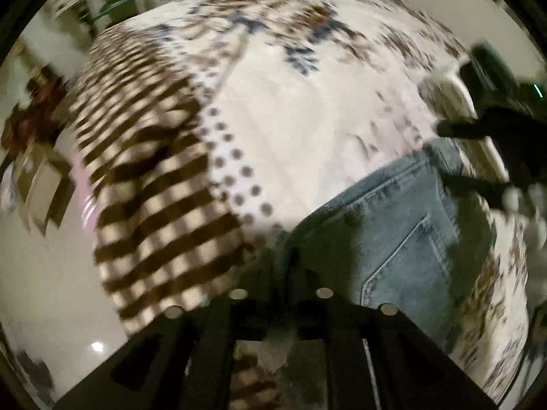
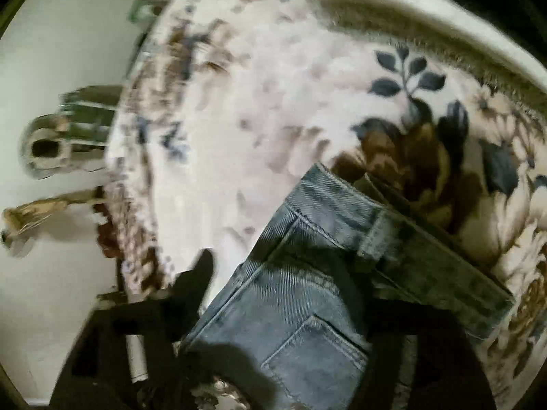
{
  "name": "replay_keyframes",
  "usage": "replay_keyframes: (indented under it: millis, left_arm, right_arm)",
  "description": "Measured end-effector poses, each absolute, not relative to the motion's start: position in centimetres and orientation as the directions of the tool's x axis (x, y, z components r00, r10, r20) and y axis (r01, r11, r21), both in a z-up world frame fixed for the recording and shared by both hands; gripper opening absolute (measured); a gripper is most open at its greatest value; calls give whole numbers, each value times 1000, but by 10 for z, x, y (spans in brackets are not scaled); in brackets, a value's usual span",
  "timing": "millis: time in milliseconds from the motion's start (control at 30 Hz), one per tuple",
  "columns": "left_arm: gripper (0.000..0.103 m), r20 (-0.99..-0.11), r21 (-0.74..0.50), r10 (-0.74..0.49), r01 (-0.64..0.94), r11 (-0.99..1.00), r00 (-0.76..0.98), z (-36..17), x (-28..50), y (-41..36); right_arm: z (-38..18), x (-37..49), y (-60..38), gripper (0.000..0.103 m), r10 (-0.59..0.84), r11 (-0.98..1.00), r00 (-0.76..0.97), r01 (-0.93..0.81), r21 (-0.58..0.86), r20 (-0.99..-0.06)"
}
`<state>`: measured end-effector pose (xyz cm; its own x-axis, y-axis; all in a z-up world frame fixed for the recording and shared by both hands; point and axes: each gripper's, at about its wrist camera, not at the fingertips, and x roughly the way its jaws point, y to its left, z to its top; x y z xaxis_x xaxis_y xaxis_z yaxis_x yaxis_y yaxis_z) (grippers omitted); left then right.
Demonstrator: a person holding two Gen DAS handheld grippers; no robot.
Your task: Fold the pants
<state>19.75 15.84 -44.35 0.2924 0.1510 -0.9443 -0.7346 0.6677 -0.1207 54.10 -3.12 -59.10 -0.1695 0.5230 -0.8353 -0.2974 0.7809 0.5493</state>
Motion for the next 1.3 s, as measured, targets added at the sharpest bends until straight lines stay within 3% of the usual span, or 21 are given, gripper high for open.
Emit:
replay_keyframes:
  millis: [67, 267, 400, 500, 600, 700, 767, 1000, 1167, 1233, 1300]
  left_arm:
    - [14, -939, -135, 165, -763, 632, 303, -434, 185, 151]
    - [14, -954, -197, 99, -837, 511, 285, -417, 148, 108]
    - [24, -937, -345, -81, -858, 381, 341, -427, 138, 59]
    - [24, -883, -445, -263, -871, 209, 388, -463, 148, 20]
    - [24, -801, -513, -345, -858, -25, 489, -501, 156, 0]
    - [35, -763, -539, -290, -816, -207, 577, -531, 156, 1]
    - [48, -757, -536, -234, -785, -311, 610, -547, 148, 6]
    - [47, -739, -501, -113, -654, -567, 664, -567, 126, 11]
    - [22, -797, -510, -26, -697, -503, 603, -546, 133, 17]
    - [19, -801, -543, 10, -720, -432, 599, -540, 137, 21]
    - [17, -803, -570, 29, -753, -328, 595, -532, 142, 26]
  right_arm:
    - [-579, 535, -47, 97, 559, 751, -157, -320, 578, -814]
    - [-554, 504, -115, 97, 581, 719, -147, -367, 590, -800]
    - [-558, 486, -168, 97, 530, 743, -132, -404, 534, -837]
    - [-574, 486, -208, 97, 507, 769, -155, -362, 526, -848]
    - [-587, 491, -241, 97, 495, 787, -160, -335, 518, -854]
    - [-602, 495, -258, 97, 488, 792, -184, -318, 521, -853]
    - [-612, 498, -262, 97, 492, 788, -197, -313, 530, -848]
    - [-642, 512, -230, 97, 555, 752, -228, -274, 600, -800]
    - [-667, 521, -190, 97, 599, 730, -261, -211, 650, -757]
    - [-674, 521, -183, 96, 605, 732, -264, -186, 655, -751]
    - [-674, 522, -179, 61, 628, 725, -229, -176, 666, -744]
